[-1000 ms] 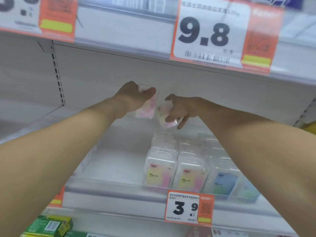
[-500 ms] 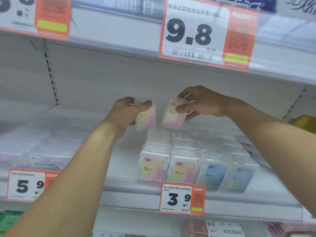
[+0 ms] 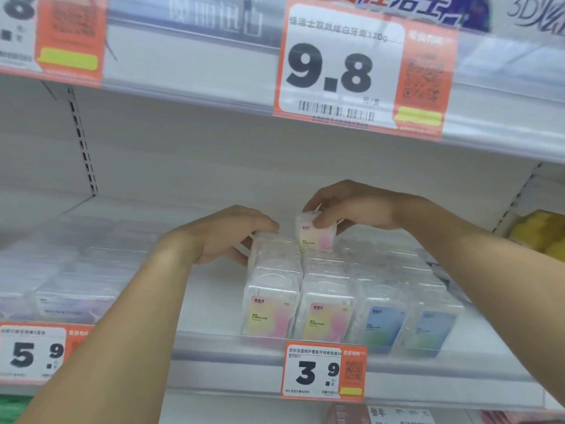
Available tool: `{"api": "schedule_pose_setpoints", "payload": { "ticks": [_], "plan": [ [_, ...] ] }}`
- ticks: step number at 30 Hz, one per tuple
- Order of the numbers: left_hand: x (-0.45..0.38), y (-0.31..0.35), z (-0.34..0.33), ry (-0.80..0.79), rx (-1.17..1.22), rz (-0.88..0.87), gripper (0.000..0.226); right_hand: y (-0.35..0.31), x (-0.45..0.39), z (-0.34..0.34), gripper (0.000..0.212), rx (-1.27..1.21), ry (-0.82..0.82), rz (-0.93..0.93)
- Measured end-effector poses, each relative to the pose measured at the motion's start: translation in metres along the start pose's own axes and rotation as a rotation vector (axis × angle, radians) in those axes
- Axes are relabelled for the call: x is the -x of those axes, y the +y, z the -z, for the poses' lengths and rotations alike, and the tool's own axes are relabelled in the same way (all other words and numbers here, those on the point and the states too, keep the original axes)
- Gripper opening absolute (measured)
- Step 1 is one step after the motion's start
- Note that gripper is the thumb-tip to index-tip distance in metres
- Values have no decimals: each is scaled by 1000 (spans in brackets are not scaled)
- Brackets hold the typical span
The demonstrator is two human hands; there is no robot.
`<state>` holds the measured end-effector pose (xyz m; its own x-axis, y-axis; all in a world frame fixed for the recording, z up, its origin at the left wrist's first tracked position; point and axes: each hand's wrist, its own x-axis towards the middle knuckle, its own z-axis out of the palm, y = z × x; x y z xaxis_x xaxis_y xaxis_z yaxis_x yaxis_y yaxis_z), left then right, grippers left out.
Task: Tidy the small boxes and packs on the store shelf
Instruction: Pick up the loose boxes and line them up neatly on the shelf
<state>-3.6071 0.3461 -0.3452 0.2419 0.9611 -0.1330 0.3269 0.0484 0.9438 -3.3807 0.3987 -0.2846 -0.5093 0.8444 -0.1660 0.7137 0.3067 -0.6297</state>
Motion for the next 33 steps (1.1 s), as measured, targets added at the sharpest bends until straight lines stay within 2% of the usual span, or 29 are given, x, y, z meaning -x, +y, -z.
{"api": "schedule_pose_setpoints", "payload": {
  "ticks": [5, 8, 12, 14, 18, 25, 27, 30, 33],
  "plan": [
    [4, -2, 6, -8, -43, 36, 29, 3, 0, -1, 23, -3, 19, 14],
    [7, -1, 6, -8, -71, 45, 23, 3, 1, -2, 24, 10, -39, -14],
    [8, 3, 0, -15, -108, 39, 21, 0, 3, -8, 34, 186, -100, -90],
    [8, 5, -4, -27, -126, 42, 22, -1, 3, -10, 43, 259, -85, -108],
    [7, 7, -8, -45, -142, 47, 27, 7, 1, -15, 31, 306, -87, -109],
    [5, 11, -15, -32, -298, 43, 36, 8, 4, -22, 38, 376, -94, -96],
    [6, 11, -16, -27, -312, 51, 41, 8, 10, -15, 47, 395, -42, -65],
    [9, 9, -15, 16, -315, 96, 64, 21, 29, 6, 53, 257, 225, -57],
    [18, 8, -15, 101, -162, 93, 64, 44, 65, 15, 59, 111, 357, -129]
  ]
}}
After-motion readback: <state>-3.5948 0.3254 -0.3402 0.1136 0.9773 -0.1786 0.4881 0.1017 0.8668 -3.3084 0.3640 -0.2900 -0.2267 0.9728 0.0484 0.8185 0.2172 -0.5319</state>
